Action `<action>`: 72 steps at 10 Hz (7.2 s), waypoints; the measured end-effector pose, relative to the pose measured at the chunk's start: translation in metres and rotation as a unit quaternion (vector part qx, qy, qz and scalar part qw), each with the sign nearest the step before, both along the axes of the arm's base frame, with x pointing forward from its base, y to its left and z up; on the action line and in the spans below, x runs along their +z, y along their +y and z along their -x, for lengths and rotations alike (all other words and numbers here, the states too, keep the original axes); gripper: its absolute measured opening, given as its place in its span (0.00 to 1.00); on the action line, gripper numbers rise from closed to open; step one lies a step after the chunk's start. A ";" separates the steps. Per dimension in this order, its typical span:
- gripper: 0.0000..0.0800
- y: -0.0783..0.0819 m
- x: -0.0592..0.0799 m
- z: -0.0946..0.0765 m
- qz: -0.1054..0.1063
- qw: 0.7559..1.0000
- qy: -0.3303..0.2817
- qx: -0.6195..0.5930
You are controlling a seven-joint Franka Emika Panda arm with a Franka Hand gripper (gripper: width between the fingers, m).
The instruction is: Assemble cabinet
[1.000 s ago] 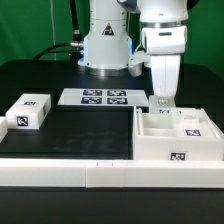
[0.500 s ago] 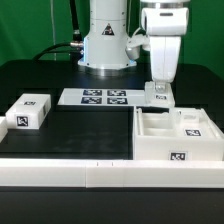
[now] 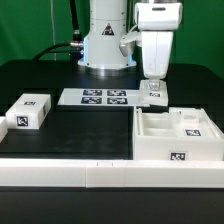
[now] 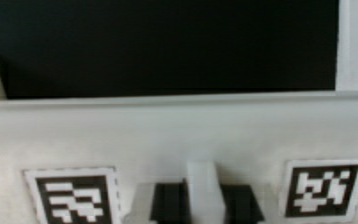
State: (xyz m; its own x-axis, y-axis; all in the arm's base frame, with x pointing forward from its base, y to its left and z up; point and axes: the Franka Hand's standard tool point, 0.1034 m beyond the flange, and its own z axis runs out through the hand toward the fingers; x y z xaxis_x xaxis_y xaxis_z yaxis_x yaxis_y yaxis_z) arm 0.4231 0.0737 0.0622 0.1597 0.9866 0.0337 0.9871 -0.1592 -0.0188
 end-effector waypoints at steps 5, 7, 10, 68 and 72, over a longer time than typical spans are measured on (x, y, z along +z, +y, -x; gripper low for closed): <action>0.09 -0.008 -0.007 -0.011 -0.004 1.000 0.000 -0.011; 0.09 -0.008 -0.007 -0.010 -0.004 1.000 0.001 -0.011; 0.09 -0.007 -0.007 -0.018 -0.006 1.000 -0.003 -0.013; 0.90 -0.026 -0.005 -0.152 -0.026 0.996 -0.037 0.078; 1.00 -0.026 0.002 -0.148 -0.023 0.997 -0.038 0.063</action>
Offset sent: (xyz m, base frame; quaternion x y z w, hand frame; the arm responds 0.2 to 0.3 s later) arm 0.0076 -0.0042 -0.0011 -0.0010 0.0046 -0.0004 1.0000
